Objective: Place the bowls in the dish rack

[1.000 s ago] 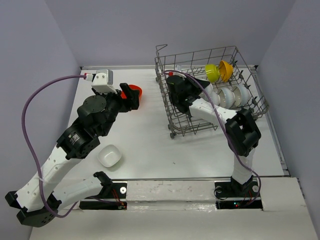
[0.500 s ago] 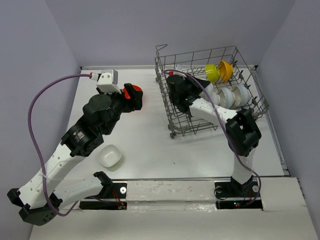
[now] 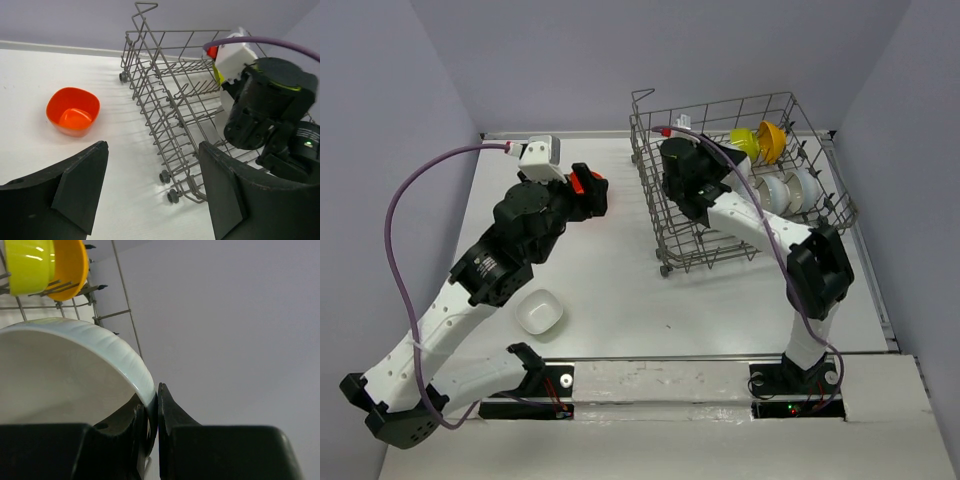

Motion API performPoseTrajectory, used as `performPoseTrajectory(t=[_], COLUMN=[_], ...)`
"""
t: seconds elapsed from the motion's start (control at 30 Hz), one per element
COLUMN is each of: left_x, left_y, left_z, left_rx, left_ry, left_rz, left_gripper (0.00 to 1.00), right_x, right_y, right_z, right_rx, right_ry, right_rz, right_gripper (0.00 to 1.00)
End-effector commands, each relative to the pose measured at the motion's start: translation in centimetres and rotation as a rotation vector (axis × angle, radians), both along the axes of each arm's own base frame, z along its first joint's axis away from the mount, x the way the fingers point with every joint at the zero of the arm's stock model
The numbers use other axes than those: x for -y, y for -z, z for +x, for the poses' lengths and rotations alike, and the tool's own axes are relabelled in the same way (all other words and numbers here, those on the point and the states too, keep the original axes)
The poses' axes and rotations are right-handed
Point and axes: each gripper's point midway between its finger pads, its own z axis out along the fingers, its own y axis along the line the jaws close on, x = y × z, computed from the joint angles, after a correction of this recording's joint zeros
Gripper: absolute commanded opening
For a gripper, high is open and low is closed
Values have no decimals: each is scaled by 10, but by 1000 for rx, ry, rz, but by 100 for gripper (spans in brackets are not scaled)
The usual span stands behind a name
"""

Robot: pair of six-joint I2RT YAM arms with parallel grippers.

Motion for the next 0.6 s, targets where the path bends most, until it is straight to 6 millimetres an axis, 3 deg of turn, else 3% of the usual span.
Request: performPoseTrajectory(t=[0.0,0.3,0.37,0.43,0.57], left_x=[10,39,43,46,52], left_y=[-7,6,2,-2,-9], left_z=[8,32,38,43,49], left_rx=[15,-34,-29,-26,-20], left_ry=[18,58,59,60,67], left_rz=[-59,-89,-98,-101,-109], left_gripper=[82,82,82,82,81], right_x=[27,18,1,-25,-45], right_y=[-78,-144,-153,-166,-172], right_z=[-46,-83,-83,-85,-85], right_rx=[232,392,441,370,331], right_ry=[69,-157,-306,-520,-603], right_rz=[186,402,623,804,899], right_gripper=[1,1,1,1,1])
